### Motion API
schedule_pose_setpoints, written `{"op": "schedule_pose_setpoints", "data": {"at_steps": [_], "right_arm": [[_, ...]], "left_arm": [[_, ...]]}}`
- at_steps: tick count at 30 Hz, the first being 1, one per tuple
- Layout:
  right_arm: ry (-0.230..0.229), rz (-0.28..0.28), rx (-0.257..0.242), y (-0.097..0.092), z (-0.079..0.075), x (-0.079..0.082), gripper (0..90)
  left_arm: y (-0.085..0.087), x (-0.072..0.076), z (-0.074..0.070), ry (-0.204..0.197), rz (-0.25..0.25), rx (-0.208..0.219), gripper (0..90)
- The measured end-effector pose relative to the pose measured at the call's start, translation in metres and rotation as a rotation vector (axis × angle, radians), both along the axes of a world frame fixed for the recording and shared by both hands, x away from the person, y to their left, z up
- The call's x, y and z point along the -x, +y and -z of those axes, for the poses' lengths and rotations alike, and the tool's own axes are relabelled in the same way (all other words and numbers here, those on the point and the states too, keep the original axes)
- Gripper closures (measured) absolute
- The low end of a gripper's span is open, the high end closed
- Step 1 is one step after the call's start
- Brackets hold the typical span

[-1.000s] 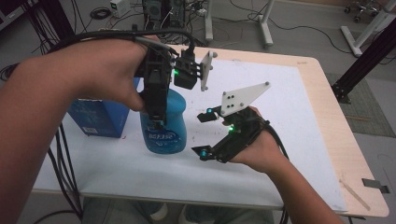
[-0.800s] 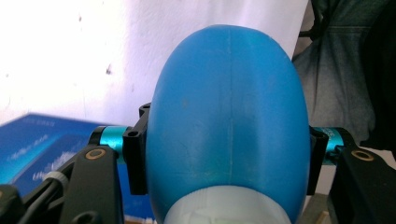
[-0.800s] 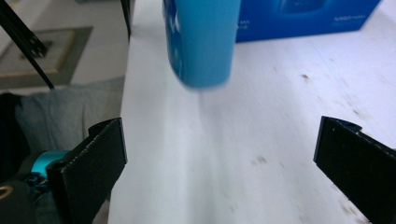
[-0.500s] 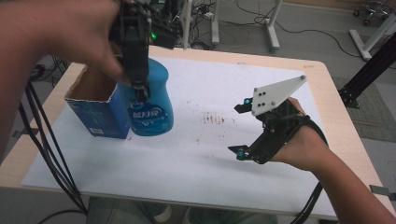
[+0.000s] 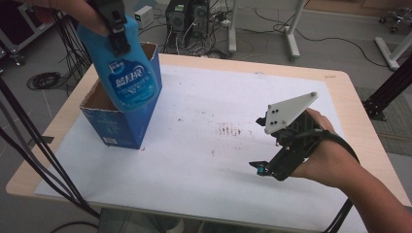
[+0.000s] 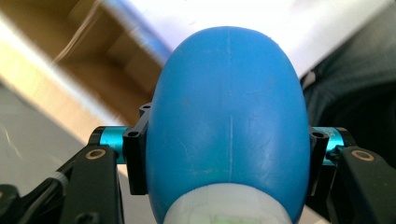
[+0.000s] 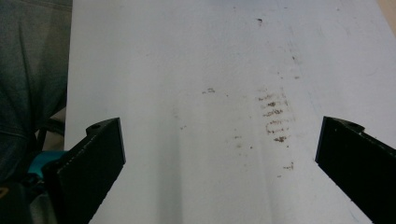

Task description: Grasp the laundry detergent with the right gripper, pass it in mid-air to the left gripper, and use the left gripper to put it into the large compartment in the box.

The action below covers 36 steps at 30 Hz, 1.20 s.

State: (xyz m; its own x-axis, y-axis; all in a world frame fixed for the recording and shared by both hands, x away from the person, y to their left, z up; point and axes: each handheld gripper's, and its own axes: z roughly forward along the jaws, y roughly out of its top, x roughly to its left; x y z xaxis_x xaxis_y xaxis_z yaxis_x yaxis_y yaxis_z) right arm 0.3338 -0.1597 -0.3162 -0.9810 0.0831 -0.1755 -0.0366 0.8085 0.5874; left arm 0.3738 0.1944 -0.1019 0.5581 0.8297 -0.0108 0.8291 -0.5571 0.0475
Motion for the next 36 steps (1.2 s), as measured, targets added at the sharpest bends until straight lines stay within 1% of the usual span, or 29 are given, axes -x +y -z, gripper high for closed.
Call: {"op": "schedule_pose_setpoints", "data": {"at_steps": [2,4,6,8,10,12,13,15,18,19,20,21,22,23,24,26,27,28,29,30,31,32,34,35,36], "right_arm": [[0.004,0.003,0.0,-0.001,0.0,0.0,0.6],[0.007,0.006,-0.006,-0.003,0.001,-0.001,0.6],[0.01,0.009,-0.008,-0.005,0.003,-0.002,0.6],[0.015,0.019,-0.012,-0.006,0.005,-0.002,0.6],[0.017,0.026,-0.011,-0.007,0.007,-0.003,0.6],[0.019,0.027,-0.013,-0.008,0.008,-0.003,0.6],[0.027,0.035,-0.014,-0.009,0.009,-0.004,0.6],[0.029,0.038,-0.016,-0.009,0.01,-0.004,0.6],[0.031,0.043,-0.016,-0.009,0.012,-0.005,0.6],[0.031,0.043,-0.016,-0.009,0.012,-0.005,0.6],[0.033,0.045,-0.015,-0.01,0.012,-0.005,0.6],[0.033,0.045,-0.015,-0.01,0.012,-0.005,0.6],[0.036,0.047,-0.017,-0.01,0.013,-0.005,0.6],[0.036,0.047,-0.017,-0.01,0.013,-0.005,0.6],[0.037,0.05,-0.016,-0.011,0.014,-0.005,0.6],[0.039,0.052,-0.016,-0.011,0.015,-0.005,0.6],[0.043,0.057,-0.014,-0.012,0.015,-0.005,0.6],[0.043,0.057,-0.014,-0.012,0.016,-0.005,0.6],[0.045,0.058,-0.012,-0.012,0.016,-0.005,0.6],[0.047,0.059,-0.012,-0.012,0.017,-0.005,0.6],[0.047,0.059,-0.012,-0.012,0.017,-0.005,0.6],[0.048,0.061,-0.01,-0.012,0.017,-0.005,0.6],[0.05,0.063,-0.007,-0.012,0.017,-0.005,0.6],[0.051,0.063,-0.006,-0.012,0.017,-0.005,0.6],[0.051,0.064,-0.004,-0.012,0.017,-0.005,0.6]], "left_arm": [[0.013,-0.003,0.0,0.006,-0.081,-0.007,38.2],[0.024,-0.006,0.001,0.007,-0.142,-0.024,38.2],[0.032,-0.009,0.004,0.009,-0.184,-0.05,38.2],[0.038,-0.013,0.007,0.003,-0.214,-0.069,38.2],[0.041,-0.016,0.011,0.006,-0.225,-0.082,38.2],[0.041,-0.016,0.011,0.006,-0.225,-0.082,38.2],[0.045,-0.024,0.022,0.019,-0.214,-0.078,38.2],[0.046,-0.028,0.029,0.024,-0.195,-0.078,38.2],[0.046,-0.033,0.041,0.029,-0.144,-0.092,38.2],[0.046,-0.033,0.041,0.029,-0.144,-0.092,38.2],[0.047,-0.037,0.049,0.035,-0.116,-0.099,38.2],[0.047,-0.037,0.049,0.035,-0.116,-0.099,38.2],[0.047,-0.04,0.059,0.042,-0.083,-0.108,38.3],[0.047,-0.04,0.059,0.042,-0.083,-0.108,38.2],[0.047,-0.042,0.07,0.052,-0.033,-0.116,38.2],[0.046,-0.044,0.082,0.054,0.017,-0.117,38.3],[0.046,-0.044,0.082,0.054,0.017,-0.117,38.3],[0.045,-0.046,0.094,0.061,0.051,-0.114,38.2],[0.045,-0.046,0.094,0.061,0.051,-0.114,38.2],[0.045,-0.049,0.105,0.068,0.096,-0.116,38.3],[0.045,-0.049,0.105,0.068,0.096,-0.116,38.3],[0.043,-0.051,0.116,0.066,0.146,-0.123,38.2],[0.041,-0.052,0.127,0.06,0.212,-0.133,38.2],[0.041,-0.052,0.127,0.06,0.212,-0.133,38.2],[0.04,-0.053,0.138,0.051,0.277,-0.129,38.2]]}}
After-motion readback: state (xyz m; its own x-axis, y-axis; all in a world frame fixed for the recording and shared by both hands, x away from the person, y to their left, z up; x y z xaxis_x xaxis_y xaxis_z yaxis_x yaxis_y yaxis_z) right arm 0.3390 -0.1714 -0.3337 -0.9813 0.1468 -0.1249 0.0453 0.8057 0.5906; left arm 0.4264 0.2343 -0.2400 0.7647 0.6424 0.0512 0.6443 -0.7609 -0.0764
